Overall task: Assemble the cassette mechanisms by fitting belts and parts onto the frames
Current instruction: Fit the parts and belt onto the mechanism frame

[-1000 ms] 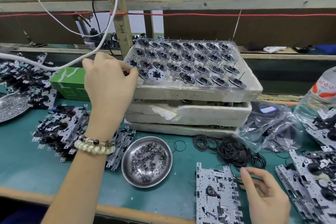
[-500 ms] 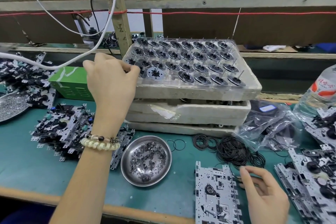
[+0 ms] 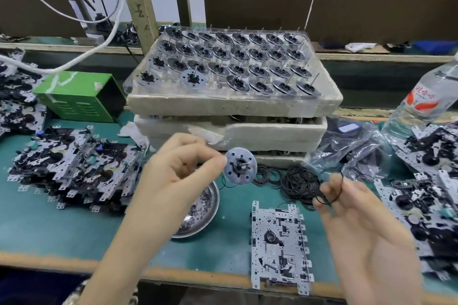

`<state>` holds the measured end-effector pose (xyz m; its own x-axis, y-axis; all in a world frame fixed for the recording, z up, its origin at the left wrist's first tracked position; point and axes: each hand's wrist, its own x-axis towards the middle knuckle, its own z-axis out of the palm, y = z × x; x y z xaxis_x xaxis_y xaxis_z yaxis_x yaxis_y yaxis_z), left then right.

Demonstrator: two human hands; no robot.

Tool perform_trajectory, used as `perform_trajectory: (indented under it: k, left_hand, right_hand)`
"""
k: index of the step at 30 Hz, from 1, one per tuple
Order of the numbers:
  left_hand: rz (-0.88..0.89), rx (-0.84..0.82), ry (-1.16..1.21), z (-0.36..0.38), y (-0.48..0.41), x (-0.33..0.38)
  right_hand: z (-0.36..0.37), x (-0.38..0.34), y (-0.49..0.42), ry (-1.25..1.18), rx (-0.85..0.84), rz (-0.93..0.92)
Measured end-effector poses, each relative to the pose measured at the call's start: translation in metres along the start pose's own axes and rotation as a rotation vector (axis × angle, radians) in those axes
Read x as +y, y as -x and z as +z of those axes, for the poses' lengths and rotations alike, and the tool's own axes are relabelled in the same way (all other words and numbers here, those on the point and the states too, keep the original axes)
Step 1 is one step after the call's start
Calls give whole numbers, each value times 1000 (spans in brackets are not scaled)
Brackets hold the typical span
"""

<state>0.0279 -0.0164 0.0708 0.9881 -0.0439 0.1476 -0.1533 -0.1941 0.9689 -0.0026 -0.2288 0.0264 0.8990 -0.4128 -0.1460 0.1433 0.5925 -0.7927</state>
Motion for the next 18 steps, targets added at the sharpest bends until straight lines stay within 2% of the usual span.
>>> perform_trajectory:
  k: [4,7,13,18]
  left_hand:
    - [-130,-94,94,24,18,-19]
    - [-170,-103,156,34,27,-27]
    - [-199,-110,216,37,34,-32]
    - [-124,-156,211,36,33,-35]
  right_hand:
    - [17,-9,19,40,-126,24]
    - [17,-8,33,223,-200,-12]
    - [6,13,32,519,-131,-266]
    - [-2,13,28,722,-56,-402]
